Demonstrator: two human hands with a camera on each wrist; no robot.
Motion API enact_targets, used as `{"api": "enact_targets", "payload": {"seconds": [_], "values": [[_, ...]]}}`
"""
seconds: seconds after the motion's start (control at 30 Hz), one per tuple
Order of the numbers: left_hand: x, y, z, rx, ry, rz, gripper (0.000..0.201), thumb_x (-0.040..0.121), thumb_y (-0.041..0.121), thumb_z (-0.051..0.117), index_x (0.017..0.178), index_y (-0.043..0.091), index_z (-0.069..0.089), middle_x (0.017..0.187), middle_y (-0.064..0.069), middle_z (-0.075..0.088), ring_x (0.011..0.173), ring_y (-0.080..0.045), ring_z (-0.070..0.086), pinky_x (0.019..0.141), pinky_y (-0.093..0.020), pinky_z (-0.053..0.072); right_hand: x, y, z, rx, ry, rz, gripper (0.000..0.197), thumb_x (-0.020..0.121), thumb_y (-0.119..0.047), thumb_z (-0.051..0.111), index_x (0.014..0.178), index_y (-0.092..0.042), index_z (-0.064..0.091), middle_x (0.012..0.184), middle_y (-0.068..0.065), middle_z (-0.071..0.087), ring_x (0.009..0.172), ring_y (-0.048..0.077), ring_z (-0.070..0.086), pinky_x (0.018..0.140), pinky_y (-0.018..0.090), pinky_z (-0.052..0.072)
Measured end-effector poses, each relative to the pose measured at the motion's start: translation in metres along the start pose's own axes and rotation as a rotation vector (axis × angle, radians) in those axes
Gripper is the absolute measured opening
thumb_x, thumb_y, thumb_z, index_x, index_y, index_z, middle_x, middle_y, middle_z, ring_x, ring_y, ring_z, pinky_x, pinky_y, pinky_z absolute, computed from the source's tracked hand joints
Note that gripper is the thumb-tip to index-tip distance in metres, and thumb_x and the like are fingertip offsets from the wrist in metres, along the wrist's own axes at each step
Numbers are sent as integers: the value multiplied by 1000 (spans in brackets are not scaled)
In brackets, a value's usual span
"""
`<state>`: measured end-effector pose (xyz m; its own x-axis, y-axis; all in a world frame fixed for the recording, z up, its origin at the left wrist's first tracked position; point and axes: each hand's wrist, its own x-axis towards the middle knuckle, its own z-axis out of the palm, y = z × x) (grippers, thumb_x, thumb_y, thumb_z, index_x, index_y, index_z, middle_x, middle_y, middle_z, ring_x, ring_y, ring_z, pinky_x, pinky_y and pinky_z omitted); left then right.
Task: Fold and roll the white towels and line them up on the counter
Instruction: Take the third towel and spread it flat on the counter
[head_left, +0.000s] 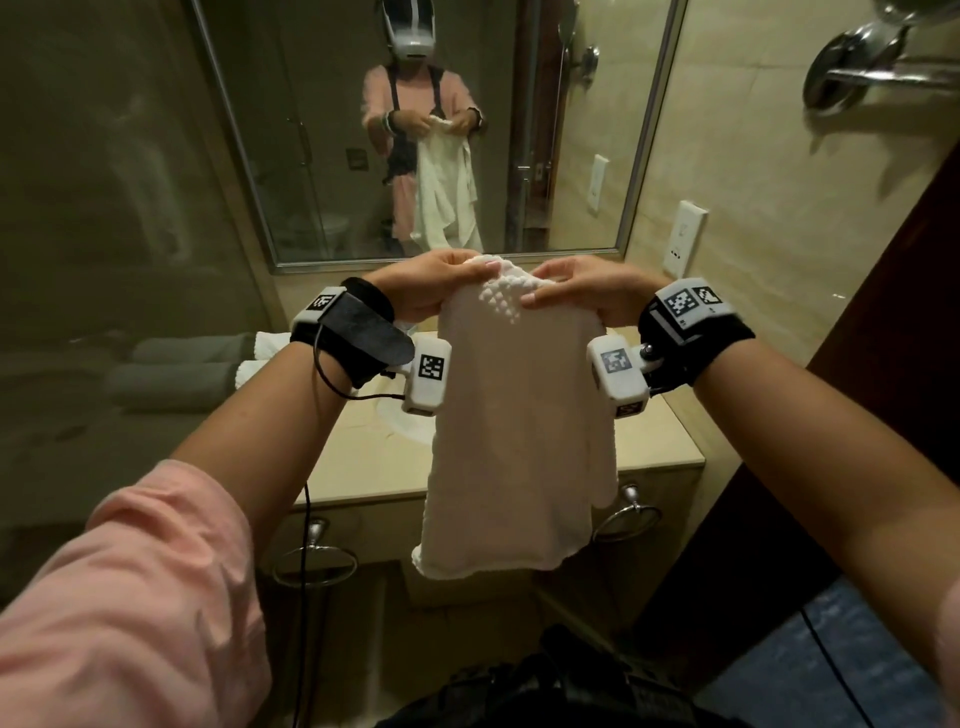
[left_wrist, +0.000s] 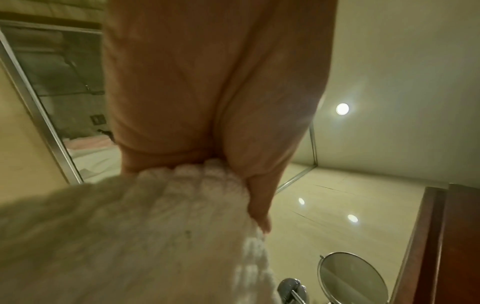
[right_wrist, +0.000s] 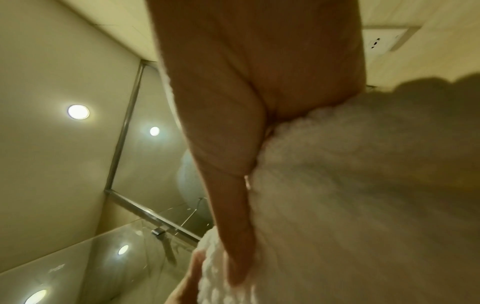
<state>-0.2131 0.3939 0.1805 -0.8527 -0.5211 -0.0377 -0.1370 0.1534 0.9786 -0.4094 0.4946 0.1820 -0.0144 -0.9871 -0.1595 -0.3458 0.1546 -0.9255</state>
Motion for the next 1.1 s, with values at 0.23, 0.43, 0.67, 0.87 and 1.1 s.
{"api": "enact_targets", "payload": {"seconds": [0.23, 0.43, 0.67, 0.87, 1.1], "values": [[17, 1, 11, -5, 110, 145, 18, 102, 25, 42, 103, 14, 57, 90, -1, 58, 77, -8, 58, 71, -22, 53, -2, 39, -5, -228, -228, 221, 44, 83, -19, 70, 123, -9, 56, 111, 9, 71, 100, 25, 69, 83, 38, 58], [33, 3, 17, 115, 174, 239, 24, 100, 30, 44, 107, 11, 58, 94, -3, 57, 85, -10, 55, 77, -25, 47, -16, 80, -13, -146, -96, 323, 32, 96, -21, 54, 127, -14, 51, 101, -7, 68, 82, 3, 69, 67, 16, 54], [47, 0, 24, 180, 262, 273, 25, 100, 31, 44, 109, 14, 60, 96, -1, 58, 89, -9, 52, 81, -24, 44, -23, 108, -28, -368, 55, 457, 48, 92, -37, 59, 132, -13, 51, 124, 7, 63, 115, 26, 59, 101, 46, 44], [56, -20, 21, 292, 303, 251, 36, 99, 31, 47, 111, 1, 63, 97, -8, 58, 89, -14, 50, 74, -25, 41, -37, 123, -43, -241, 234, 390, 41, 92, -28, 61, 121, 1, 57, 107, 19, 66, 89, 30, 63, 76, 37, 54], [71, -47, 23, 156, 383, 124, 19, 100, 24, 48, 93, 12, 61, 82, -2, 59, 71, -11, 52, 64, -25, 44, -58, 116, -67, -340, 502, 283, 20, 83, -25, 72, 97, -10, 69, 85, 8, 65, 63, 14, 56, 61, 20, 46]]}}
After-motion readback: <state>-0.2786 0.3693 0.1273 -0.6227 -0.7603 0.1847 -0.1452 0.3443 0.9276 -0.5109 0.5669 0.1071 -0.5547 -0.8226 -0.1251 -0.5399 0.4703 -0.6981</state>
